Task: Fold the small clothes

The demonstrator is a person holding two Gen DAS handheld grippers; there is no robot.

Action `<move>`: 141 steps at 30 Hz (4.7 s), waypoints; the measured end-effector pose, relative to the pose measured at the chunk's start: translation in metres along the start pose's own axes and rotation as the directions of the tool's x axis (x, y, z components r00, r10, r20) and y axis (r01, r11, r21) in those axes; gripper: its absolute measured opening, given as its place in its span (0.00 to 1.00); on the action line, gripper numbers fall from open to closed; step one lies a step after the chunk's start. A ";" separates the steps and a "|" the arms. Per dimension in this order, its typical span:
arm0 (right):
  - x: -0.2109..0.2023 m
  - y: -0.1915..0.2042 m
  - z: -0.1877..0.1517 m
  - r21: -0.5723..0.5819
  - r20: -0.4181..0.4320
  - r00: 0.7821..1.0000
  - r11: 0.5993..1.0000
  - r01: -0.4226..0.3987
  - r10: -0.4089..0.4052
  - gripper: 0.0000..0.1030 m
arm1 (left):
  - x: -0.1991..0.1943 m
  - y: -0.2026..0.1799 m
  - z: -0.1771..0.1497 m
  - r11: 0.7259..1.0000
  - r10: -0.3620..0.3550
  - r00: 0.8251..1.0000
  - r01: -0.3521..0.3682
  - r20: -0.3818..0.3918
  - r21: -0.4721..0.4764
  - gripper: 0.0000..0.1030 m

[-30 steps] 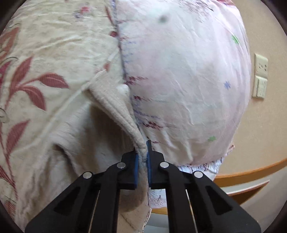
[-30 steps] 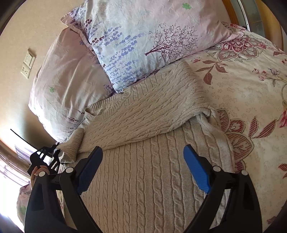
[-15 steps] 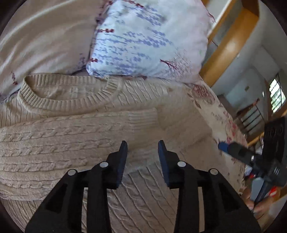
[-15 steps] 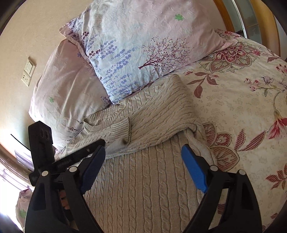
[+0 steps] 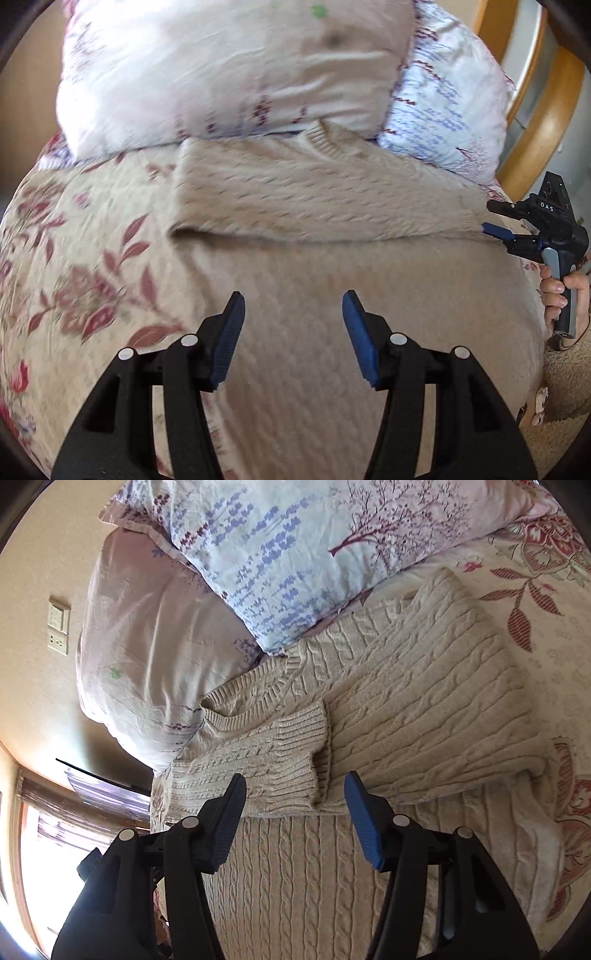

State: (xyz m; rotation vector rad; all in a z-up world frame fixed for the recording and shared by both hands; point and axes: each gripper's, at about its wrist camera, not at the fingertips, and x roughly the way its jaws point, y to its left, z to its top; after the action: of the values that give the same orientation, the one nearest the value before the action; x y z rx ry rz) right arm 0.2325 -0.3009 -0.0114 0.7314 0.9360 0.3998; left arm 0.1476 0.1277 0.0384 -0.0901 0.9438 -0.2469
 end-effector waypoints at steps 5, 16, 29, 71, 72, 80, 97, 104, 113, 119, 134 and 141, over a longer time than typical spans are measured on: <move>0.013 0.008 -0.001 -0.026 -0.006 1.000 1.000 0.008 -0.008 0.17 | -0.006 0.038 -0.029 0.993 -0.018 0.999 0.013 -0.036 -0.117 0.53; -0.027 0.075 0.008 -0.285 0.281 0.957 0.947 0.148 -0.066 0.07 | -0.001 0.027 -0.040 0.990 -0.089 0.996 0.088 -0.006 -0.112 0.54; -0.044 0.003 -0.005 -0.131 0.172 0.959 0.959 0.250 -0.226 0.49 | -0.008 0.035 -0.048 0.971 -0.173 0.985 0.173 0.018 -0.166 0.54; -0.172 -0.037 -0.162 -0.194 0.253 0.961 0.979 -0.061 0.110 0.08 | -0.058 0.011 -0.120 0.909 -0.362 0.929 0.370 0.076 -0.191 0.06; -0.177 -0.031 -0.158 -0.215 0.284 0.952 0.975 -0.051 0.112 0.08 | -0.062 0.012 -0.114 0.910 -0.361 0.928 0.373 0.097 -0.183 0.06; -0.190 0.001 -0.117 -0.308 0.466 0.879 0.950 0.055 0.100 0.08 | -0.093 0.036 -0.037 0.920 -0.278 0.910 0.344 0.307 -0.186 0.06; -0.114 0.021 0.005 -0.288 0.529 0.847 0.926 0.243 -0.058 0.08 | 0.002 0.029 0.118 0.947 -0.132 0.935 0.217 0.330 -0.236 0.06; -0.077 0.000 0.039 -0.221 0.480 0.871 0.947 0.234 -0.103 0.08 | 0.043 0.039 0.133 0.939 -0.096 0.952 0.184 0.292 -0.291 0.06; -0.043 -0.021 0.059 -0.161 0.405 0.895 0.949 0.271 -0.187 0.08 | 0.096 0.044 0.136 0.931 -0.064 0.976 0.133 0.207 -0.339 0.06; -0.029 -0.031 0.068 -0.107 0.307 0.931 0.965 0.239 -0.197 0.11 | 0.112 0.041 0.133 0.928 -0.068 0.983 0.124 0.169 -0.351 0.08; -0.032 -0.047 0.101 0.125 0.345 0.939 0.990 -0.061 0.014 0.69 | 0.116 0.080 0.129 0.677 -0.300 0.908 0.419 0.293 -0.605 0.43; -0.066 -0.036 0.075 -0.011 0.385 0.916 0.992 0.125 -0.111 0.68 | 0.068 0.092 0.118 0.782 -0.222 0.929 0.351 0.295 -0.515 0.55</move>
State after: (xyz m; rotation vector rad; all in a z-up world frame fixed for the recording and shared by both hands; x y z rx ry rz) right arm 0.2595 -0.3954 0.0296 0.6853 0.5956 0.1553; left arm 0.2963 0.1963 0.0370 -0.8037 0.7510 -0.2289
